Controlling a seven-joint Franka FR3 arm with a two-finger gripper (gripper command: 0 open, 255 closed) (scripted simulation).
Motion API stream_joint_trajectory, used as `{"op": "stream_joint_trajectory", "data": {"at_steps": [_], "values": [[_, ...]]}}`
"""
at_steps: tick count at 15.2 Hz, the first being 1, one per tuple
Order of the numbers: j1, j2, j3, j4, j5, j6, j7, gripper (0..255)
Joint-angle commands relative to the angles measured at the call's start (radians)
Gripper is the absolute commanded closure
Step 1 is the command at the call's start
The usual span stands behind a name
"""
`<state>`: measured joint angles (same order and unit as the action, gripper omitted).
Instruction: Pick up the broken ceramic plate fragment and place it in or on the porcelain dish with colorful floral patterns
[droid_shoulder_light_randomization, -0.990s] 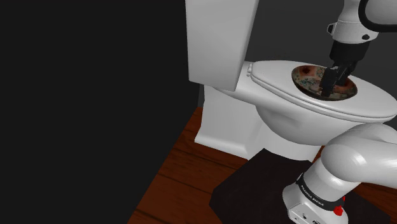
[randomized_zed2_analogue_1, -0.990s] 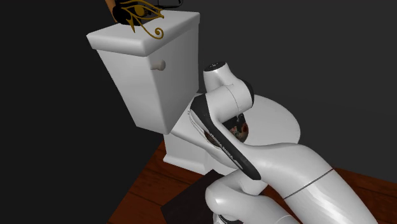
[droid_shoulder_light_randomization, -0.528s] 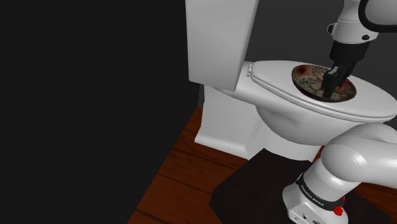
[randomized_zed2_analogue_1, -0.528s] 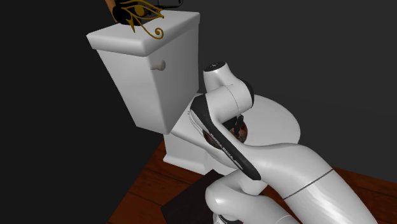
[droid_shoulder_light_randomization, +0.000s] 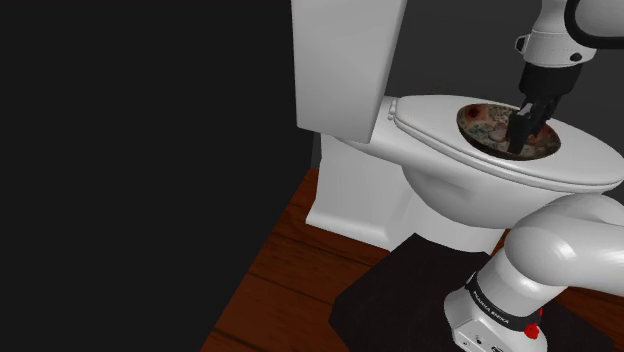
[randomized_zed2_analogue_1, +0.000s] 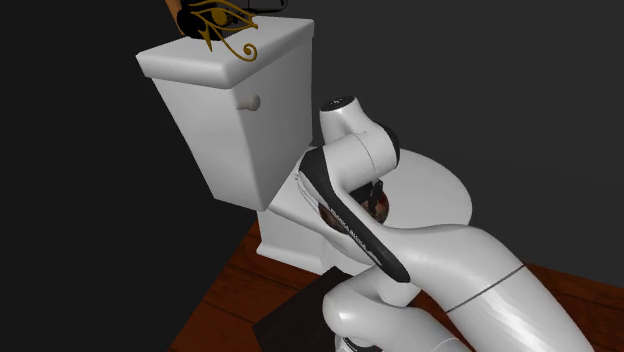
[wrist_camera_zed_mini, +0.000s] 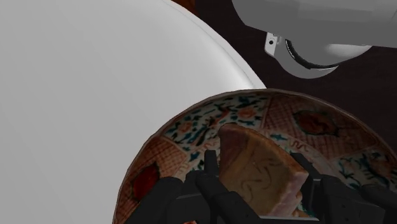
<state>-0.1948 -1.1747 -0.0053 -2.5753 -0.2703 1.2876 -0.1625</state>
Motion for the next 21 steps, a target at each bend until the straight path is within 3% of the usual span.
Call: {"op": "stream_joint_trajectory", "data": {"at_steps": [1,21], "values": [[-0.001,0.011,0.002,0.025,0.0,-0.014,-0.004,255],[-0.016,0.172,0.017,0.376,-0.007,-0.196,-0.062,255]]}}
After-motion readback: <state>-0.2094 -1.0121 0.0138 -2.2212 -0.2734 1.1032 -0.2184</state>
